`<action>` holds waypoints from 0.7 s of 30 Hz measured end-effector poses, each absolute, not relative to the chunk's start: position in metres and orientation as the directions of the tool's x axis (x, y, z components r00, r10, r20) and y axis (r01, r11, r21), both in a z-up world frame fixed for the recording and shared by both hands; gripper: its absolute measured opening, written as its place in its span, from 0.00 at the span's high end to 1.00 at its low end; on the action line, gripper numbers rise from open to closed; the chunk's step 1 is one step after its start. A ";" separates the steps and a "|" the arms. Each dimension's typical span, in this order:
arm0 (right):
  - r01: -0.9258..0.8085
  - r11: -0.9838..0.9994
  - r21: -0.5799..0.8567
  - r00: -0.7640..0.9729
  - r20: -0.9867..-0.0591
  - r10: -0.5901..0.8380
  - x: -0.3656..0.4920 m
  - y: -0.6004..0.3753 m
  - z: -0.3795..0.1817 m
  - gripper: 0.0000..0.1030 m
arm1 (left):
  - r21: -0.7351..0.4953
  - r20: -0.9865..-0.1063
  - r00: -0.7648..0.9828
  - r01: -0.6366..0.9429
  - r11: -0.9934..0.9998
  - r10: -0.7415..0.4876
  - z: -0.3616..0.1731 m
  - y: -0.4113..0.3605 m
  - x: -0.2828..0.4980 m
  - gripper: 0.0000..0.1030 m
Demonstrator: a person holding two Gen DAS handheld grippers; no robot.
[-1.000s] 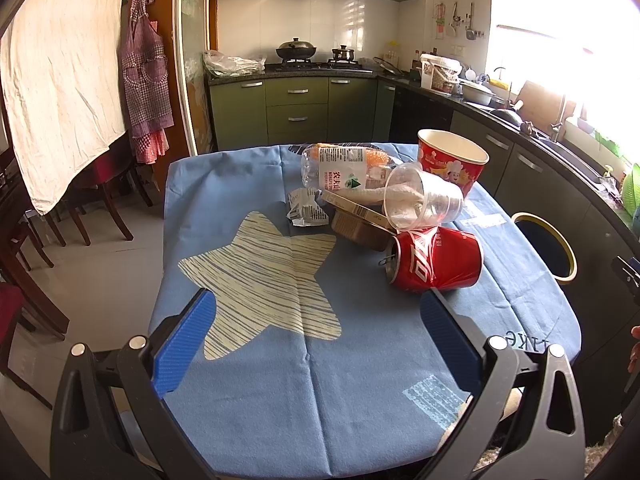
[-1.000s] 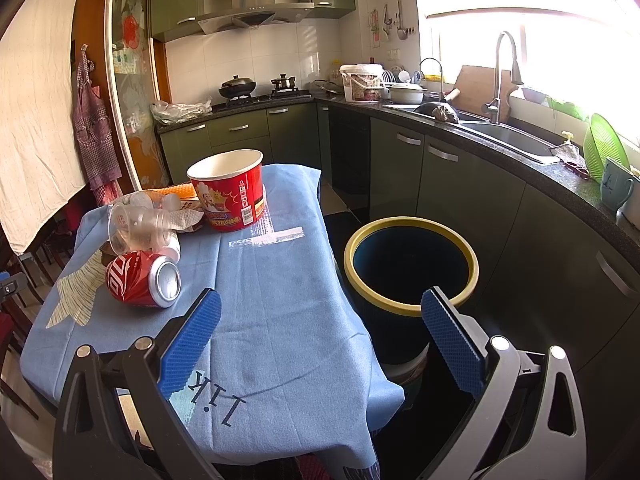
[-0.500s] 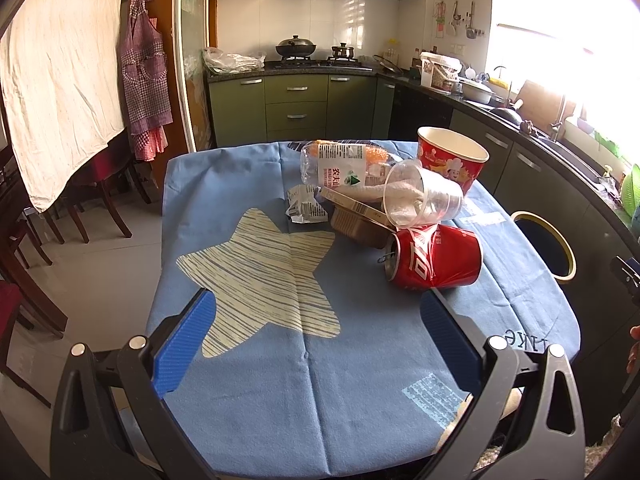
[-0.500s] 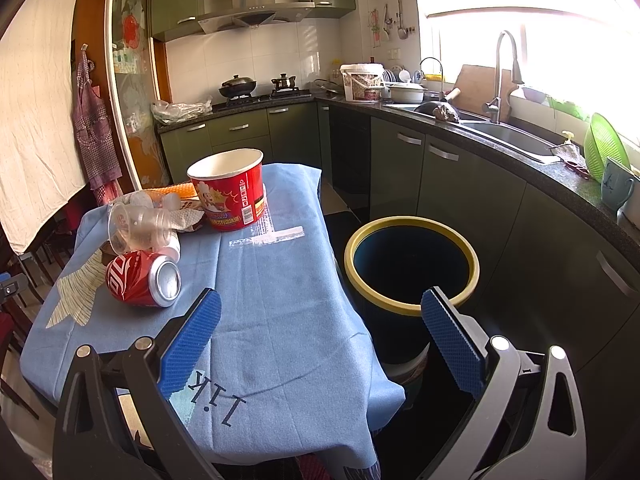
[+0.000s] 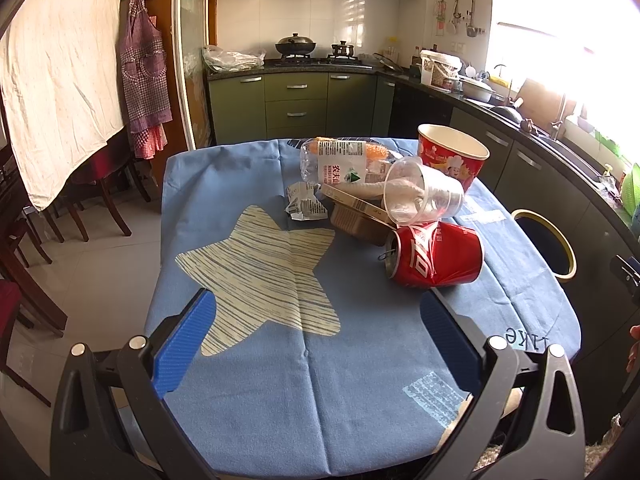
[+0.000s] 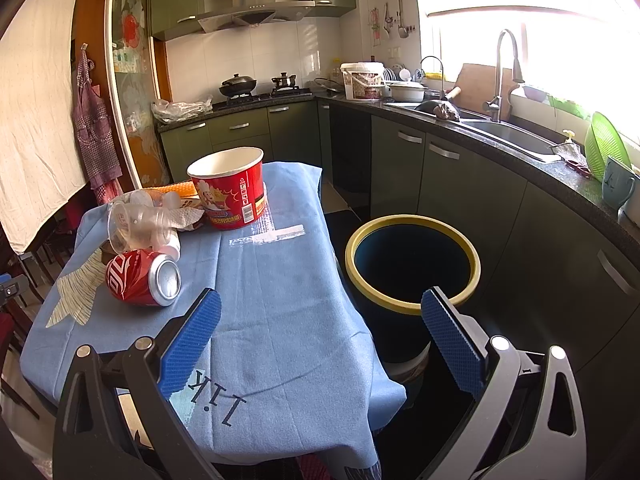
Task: Collect trash
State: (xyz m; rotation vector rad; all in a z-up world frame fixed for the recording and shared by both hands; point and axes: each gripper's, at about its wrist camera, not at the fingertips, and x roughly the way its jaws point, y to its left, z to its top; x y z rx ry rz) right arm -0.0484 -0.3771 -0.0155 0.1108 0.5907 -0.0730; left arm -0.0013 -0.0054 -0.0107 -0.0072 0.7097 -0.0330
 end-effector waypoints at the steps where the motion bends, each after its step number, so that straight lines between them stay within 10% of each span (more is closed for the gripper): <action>1: 0.101 0.991 0.083 0.828 -0.559 -0.037 -0.048 -0.377 -0.016 0.04 | -0.019 -0.651 0.758 0.028 0.999 -0.033 -0.011 -0.005 -0.002 0.06; 21: 0.066 0.995 0.078 0.805 -0.593 -0.007 -0.024 -0.380 -0.010 0.04 | -0.030 -0.685 0.728 0.030 0.999 -0.042 -0.016 -0.002 0.016 0.06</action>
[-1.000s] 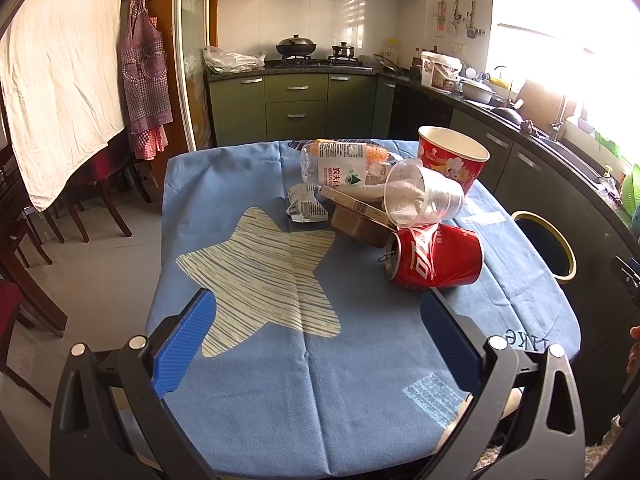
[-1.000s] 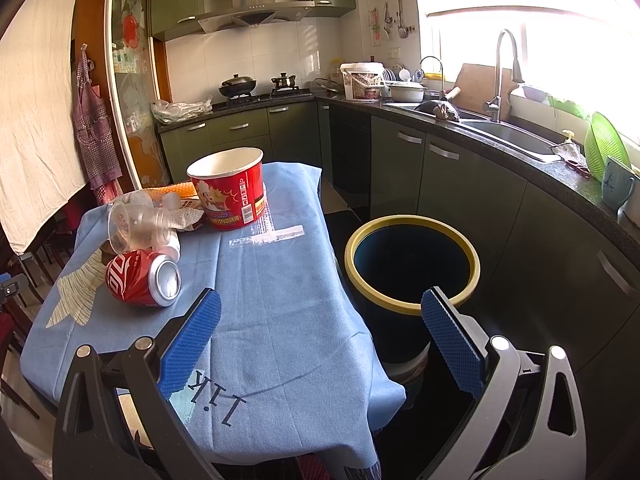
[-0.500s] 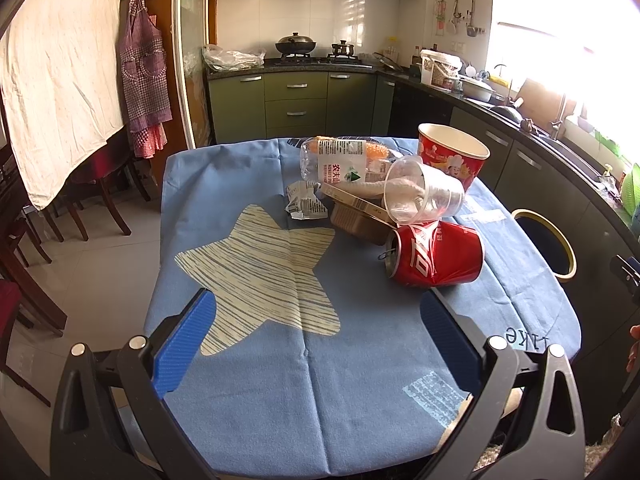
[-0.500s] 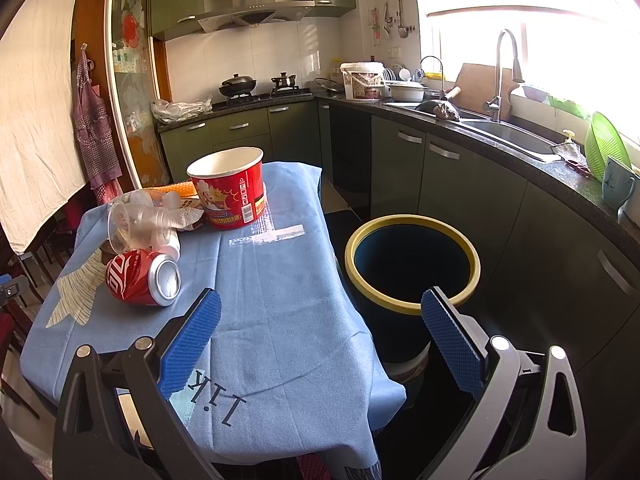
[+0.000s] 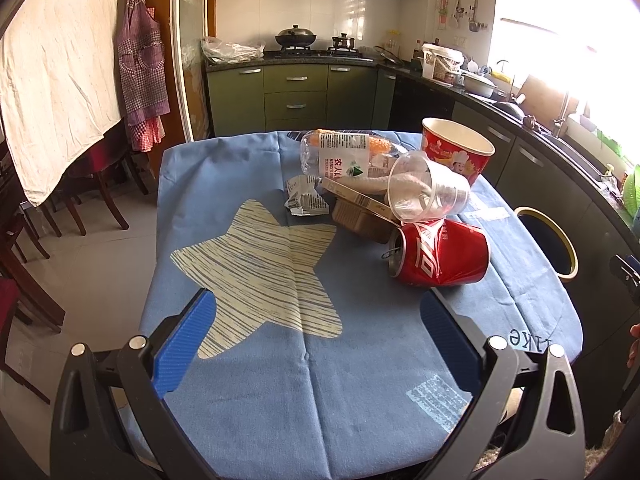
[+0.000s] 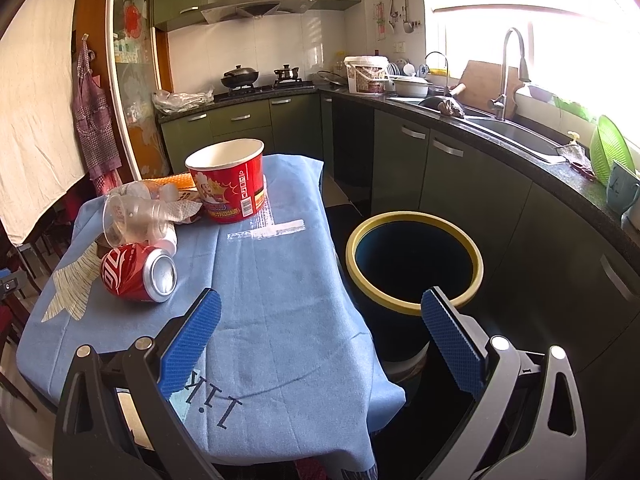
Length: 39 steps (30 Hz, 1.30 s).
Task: Collect trash
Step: 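Grasp the red-and-white paper cup rim with the right gripper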
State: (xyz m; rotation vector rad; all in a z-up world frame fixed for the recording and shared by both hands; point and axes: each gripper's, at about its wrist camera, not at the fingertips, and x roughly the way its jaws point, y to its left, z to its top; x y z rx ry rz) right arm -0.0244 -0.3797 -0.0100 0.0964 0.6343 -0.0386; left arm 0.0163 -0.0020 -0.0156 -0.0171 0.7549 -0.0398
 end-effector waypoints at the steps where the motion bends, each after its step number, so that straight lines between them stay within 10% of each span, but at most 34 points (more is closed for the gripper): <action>1: 0.052 0.995 0.083 0.802 -0.597 0.008 -0.018 -0.380 -0.007 0.04 | -0.030 -0.688 0.724 0.032 0.999 -0.044 -0.015 -0.002 0.021 0.06; 18: -0.110 0.976 0.186 0.575 -0.790 0.215 0.223 -0.363 0.050 0.04 | -0.020 -0.695 0.717 0.051 0.999 -0.050 0.019 -0.010 0.123 0.06; 31: -0.028 0.971 0.236 0.318 -0.919 0.232 0.363 -0.348 -0.001 0.57 | -0.047 -0.719 0.691 0.052 0.998 -0.070 0.007 0.002 0.147 0.06; 39: -0.016 0.984 0.177 0.260 -0.950 0.175 0.383 -0.331 -0.025 0.69 | -0.044 -0.711 0.700 0.051 0.998 -0.067 0.010 0.008 0.142 0.06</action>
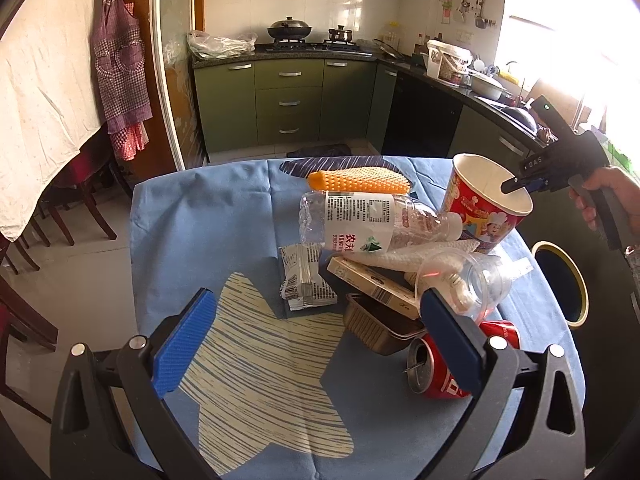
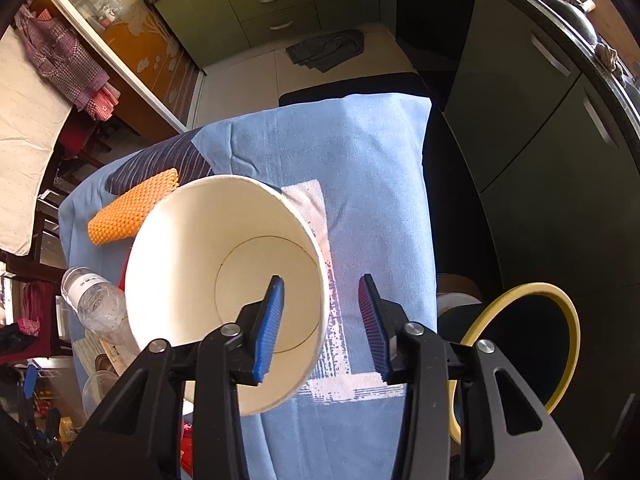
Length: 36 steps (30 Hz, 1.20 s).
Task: Collect trash
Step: 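Grasp the red-and-white paper cup rim with the right gripper, then carry the paper cup over the yellow-rimmed bin and open the right gripper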
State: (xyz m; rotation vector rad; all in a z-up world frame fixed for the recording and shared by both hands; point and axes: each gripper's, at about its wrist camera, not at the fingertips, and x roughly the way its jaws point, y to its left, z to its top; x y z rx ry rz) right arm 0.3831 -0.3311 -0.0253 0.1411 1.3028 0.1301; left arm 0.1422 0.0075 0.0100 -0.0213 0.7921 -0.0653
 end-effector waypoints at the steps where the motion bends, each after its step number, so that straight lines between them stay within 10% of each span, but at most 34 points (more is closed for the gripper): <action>1: -0.015 0.985 0.172 0.256 -0.952 0.171 0.385 -0.330 -0.028 0.77 | -0.042 -0.710 0.701 0.052 0.998 -0.066 0.010 0.007 0.141 0.06; 4: -0.007 0.986 0.168 0.251 -0.954 0.164 0.387 -0.328 -0.034 0.95 | -0.041 -0.715 0.696 0.061 0.997 -0.072 0.008 0.006 0.140 0.06; 21: 0.169 0.952 0.257 0.395 -0.902 0.173 0.325 -0.468 0.022 0.96 | -0.043 -0.714 0.692 0.109 0.993 -0.107 0.011 -0.013 0.135 0.06; 36: 0.491 0.843 0.219 0.246 -0.963 0.107 0.273 -0.631 -0.134 0.95 | 0.006 -0.717 0.689 0.160 0.987 -0.107 0.017 -0.048 0.127 0.06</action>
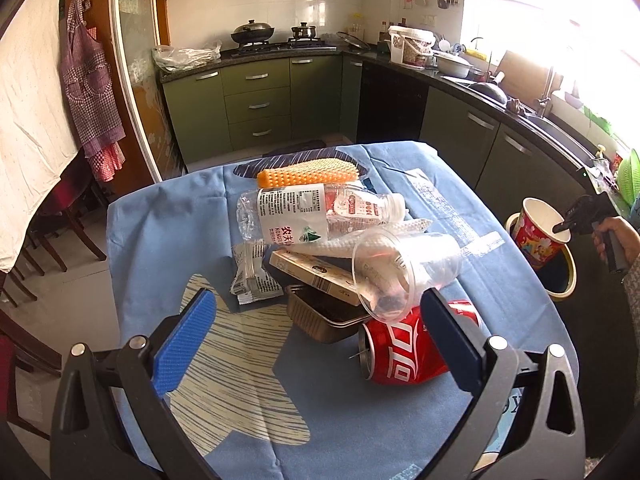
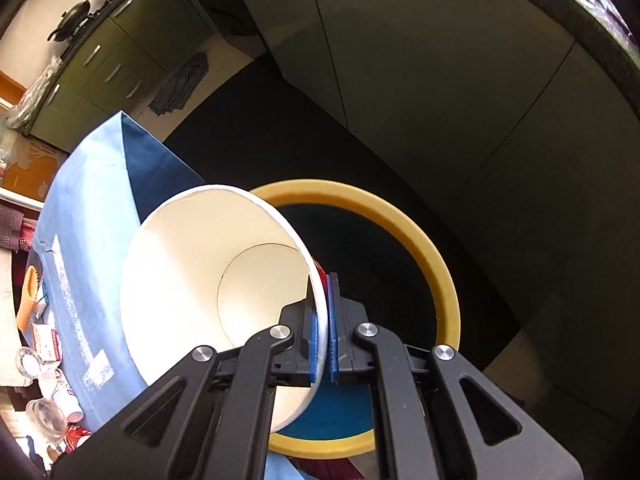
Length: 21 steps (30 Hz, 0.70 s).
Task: Collect trash
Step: 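Carry the paper cup over the yellow-rimmed bin and open the right gripper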
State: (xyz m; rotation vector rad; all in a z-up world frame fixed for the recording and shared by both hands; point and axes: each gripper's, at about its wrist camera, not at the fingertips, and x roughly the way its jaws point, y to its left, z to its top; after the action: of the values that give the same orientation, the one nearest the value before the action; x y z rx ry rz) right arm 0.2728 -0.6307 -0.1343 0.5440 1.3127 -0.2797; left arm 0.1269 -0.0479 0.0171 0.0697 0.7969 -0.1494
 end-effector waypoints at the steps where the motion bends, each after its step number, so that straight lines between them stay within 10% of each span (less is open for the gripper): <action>1: 0.494 0.841 0.222 0.241 -0.964 0.113 0.272 -0.633 -0.143 0.95 | 0.007 -0.718 0.688 0.160 0.987 -0.106 0.017 -0.049 0.127 0.06; 21: 0.455 0.862 0.225 0.330 -0.941 0.072 0.236 -0.621 -0.113 0.80 | -0.016 -0.746 0.650 0.200 0.980 -0.145 0.005 -0.065 0.136 0.06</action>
State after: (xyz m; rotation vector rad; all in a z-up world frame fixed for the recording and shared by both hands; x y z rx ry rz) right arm 0.2358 -0.6211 -0.1126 0.5025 1.2218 -0.2643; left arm 0.1364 -0.0651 0.0045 0.0696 0.8415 -0.1960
